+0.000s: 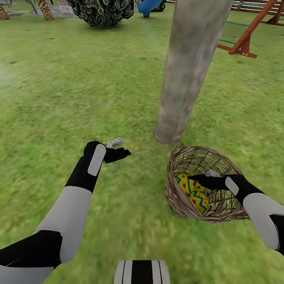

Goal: Take the three Easter eggs out of the wicker basket on the lawn in the garden, then place them on the lawn next to a single tree (choose any tree) so that all three eggs are next to the same tree and none are left in the basket.

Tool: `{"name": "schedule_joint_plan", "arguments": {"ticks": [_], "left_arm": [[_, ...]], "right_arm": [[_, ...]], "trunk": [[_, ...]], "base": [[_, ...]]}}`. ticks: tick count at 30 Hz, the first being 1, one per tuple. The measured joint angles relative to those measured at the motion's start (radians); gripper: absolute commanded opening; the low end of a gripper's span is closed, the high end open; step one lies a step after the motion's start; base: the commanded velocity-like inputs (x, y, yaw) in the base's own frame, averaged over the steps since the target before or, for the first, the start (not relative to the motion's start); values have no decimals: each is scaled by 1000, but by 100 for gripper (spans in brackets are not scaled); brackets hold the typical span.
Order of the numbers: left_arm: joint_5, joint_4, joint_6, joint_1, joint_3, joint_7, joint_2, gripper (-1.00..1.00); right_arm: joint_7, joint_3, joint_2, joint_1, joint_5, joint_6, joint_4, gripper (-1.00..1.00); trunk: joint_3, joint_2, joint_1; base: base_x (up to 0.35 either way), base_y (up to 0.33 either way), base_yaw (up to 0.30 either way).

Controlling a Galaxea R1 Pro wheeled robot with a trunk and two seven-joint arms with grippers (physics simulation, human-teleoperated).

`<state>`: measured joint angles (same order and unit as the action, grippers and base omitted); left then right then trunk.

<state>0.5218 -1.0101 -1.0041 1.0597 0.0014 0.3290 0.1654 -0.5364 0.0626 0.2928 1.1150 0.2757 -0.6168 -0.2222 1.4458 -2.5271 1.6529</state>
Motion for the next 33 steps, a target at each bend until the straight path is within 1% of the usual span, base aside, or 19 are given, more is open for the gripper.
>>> {"name": "schedule_joint_plan", "arguments": {"ticks": [8, 33], "left_arm": [[1, 1, 0, 0, 0, 0, 0, 100], [0, 2, 0, 0, 0, 0, 0, 100]], "right_arm": [[-22, 0, 0, 0, 0, -4, -2, 100], [-24, 0, 1, 0, 0, -5, -2, 100]], "trunk": [[4, 0, 0], [10, 0, 0]], "base": [[0, 0, 0], [0, 0, 0]]}}
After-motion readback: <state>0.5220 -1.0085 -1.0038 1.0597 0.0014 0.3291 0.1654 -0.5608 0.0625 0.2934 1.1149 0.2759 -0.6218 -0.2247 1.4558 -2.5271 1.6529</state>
